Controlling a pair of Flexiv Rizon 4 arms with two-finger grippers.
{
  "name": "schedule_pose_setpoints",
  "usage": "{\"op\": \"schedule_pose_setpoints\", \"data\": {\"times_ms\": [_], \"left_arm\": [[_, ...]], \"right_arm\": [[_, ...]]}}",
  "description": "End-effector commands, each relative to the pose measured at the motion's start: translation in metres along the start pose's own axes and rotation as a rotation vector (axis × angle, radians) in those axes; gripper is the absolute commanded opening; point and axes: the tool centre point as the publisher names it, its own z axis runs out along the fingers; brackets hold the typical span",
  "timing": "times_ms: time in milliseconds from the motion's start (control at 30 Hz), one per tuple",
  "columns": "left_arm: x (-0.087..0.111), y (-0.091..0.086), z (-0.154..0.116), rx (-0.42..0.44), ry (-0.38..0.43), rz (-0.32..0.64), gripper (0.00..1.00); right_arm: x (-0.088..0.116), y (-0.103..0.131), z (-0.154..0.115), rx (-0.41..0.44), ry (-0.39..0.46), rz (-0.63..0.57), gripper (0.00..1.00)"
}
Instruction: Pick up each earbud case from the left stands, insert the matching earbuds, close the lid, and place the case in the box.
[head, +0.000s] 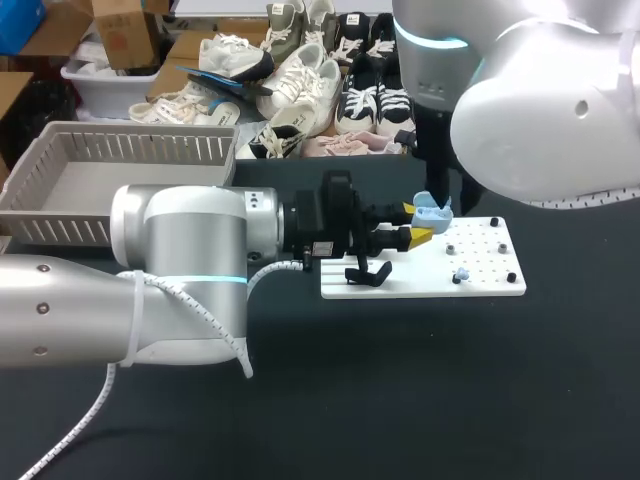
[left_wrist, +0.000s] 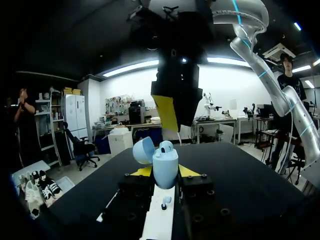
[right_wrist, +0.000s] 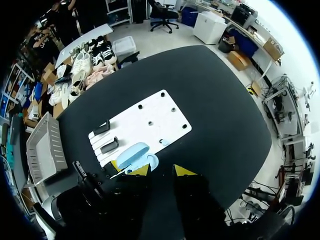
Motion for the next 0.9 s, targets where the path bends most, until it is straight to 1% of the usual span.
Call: {"op": "schedule_pose_setpoints", "data": {"times_ms": [33, 133, 300, 333, 367, 533, 733, 900], "left_arm": [[0.001, -0.001, 0.001, -0.006, -0.003, 0.001, 0.00], [0.001, -0.001, 0.001, -0.006, -0.003, 0.001, 0.00], [0.001, -0.001, 0.001, -0.006, -0.003, 0.001, 0.00], [0.001, -0.001, 0.001, -0.006, -0.003, 0.001, 0.00], [0.001, -0.001, 0.001, -0.006, -0.003, 0.001, 0.00], [0.001, -0.001, 0.001, -0.006, -0.003, 0.001, 0.00], [0.001, -0.001, 0.001, -0.006, -0.003, 0.001, 0.00], [0.001, -0.001, 0.001, -0.006, -0.003, 0.001, 0.00]], "right_arm": [[0.008, -0.019, 0.001, -0.032, -0.034, -0.008, 0.27], [0.009, -0.026, 0.003, -0.036, -0.051, -0.025, 0.25], [0.012, -0.040, 0.008, -0.041, -0.081, -0.070, 0.27], [0.013, -0.043, 0.010, -0.045, -0.083, -0.080, 0.27], [0.014, -0.045, 0.011, -0.045, -0.087, -0.091, 0.25], [0.018, -0.055, 0.023, -0.055, -0.091, -0.150, 0.27], [0.019, -0.059, 0.041, -0.071, -0.083, -0.204, 0.28], [0.019, -0.056, 0.058, -0.104, -0.073, -0.242, 0.30]]}}
